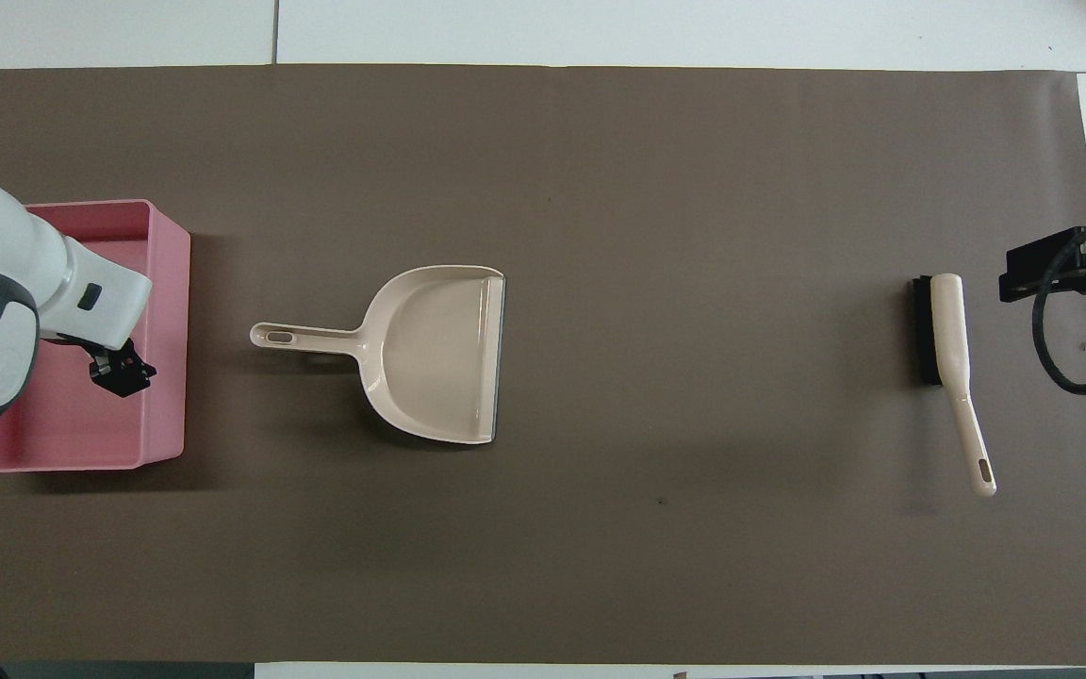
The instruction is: Clean e-waste and dump in bin
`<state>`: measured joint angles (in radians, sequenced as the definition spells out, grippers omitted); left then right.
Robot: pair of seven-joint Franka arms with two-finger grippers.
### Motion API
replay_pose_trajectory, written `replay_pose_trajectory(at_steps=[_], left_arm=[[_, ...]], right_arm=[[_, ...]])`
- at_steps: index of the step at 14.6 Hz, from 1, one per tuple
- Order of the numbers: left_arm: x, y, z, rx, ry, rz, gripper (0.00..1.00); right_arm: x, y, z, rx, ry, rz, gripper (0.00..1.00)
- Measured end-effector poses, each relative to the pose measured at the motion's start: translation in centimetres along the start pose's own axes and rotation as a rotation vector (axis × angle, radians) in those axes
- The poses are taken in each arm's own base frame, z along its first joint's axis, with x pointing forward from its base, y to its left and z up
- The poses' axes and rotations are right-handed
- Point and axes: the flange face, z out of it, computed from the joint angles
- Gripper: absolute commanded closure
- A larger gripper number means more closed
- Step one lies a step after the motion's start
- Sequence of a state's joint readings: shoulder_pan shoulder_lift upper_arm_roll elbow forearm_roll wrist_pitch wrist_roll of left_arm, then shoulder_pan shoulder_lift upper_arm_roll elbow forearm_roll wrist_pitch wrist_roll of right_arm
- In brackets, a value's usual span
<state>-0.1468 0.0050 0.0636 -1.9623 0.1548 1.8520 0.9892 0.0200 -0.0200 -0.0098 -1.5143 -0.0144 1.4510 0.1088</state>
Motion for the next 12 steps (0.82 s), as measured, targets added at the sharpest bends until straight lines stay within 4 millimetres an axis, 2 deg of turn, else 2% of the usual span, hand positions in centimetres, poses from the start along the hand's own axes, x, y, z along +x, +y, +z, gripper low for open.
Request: replay_pose_trajectory(at_steps=[2,4,8,12], left_arm=[[-2.5,-1.1,-0.7,0.007,0.017,-0.151,0.01],[-3.5,-1.0,-2.3,0.022,0.038,-0.378,0.01],[-2.8,0.6,-7.0,-0.047,0.086,-0.794,0.01],[-3.4,1.4,-13.5,-0.149,0.138,-0.949,0.01]], right_arm=[[0.0,0.0,0.0,0.002,0.000,0.000,0.00],[0.0,0.0,0.0,0.002,0.000,0.000,0.00],[0.2,0.0,0.0,0.001,0.009,0.000,0.00],[0.2,0.0,0.1,-0.001,0.011,0.000,0.00]])
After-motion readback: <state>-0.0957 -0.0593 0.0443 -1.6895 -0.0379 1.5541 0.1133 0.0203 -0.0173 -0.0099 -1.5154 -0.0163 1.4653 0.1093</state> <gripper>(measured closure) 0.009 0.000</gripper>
